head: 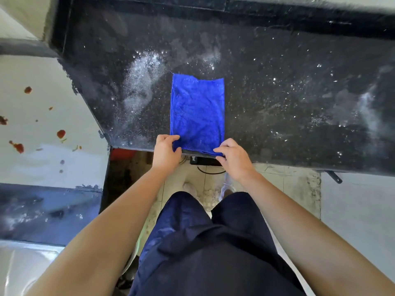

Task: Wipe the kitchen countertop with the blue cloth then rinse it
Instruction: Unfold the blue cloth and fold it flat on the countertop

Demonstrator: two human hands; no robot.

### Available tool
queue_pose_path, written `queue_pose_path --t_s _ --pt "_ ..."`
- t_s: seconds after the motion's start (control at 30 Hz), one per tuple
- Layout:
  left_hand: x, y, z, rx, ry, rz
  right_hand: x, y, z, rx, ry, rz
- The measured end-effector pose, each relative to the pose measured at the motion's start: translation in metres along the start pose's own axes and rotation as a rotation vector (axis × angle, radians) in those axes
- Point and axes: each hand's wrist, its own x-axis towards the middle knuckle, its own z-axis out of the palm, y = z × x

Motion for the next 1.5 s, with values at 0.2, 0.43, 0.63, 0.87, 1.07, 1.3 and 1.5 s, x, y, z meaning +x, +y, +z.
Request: queue_pose_path --t_s 0.2,0.43,0.63,0.87,1.07,1.3,1.5 --pt "0.001 0.010 0.009 -0.046 0.097 -0.023 -0.002 -0.004 0.008 -0.046 0.099 -0.017" --pt "0.004 0.018 0.014 0.051 0.105 0.060 -0.001 -0.005 0.004 0.004 0.157 -0.006" --pt "0.009 0.006 0.004 0.107 0.018 0.110 0.001 -0.007 0.001 0.073 0.176 0.000" --pt "0.002 -0.012 -0.006 0.080 -0.018 0.032 -0.008 -0.002 0.000 0.091 0.125 -0.032" --pt "-0.018 -0.010 -0.010 0.087 -0.011 0.126 -0.021 0.006 -0.009 0.009 0.167 -0.168" --pt "-0.018 -0.014 -0.023 0.202 0.006 0.242 -0.010 0.007 -0.032 0.031 0.202 -0.179" --pt "0.015 0.017 -0.044 0.106 0.084 0.183 0.030 -0.002 -0.066 0.120 0.222 -0.129"
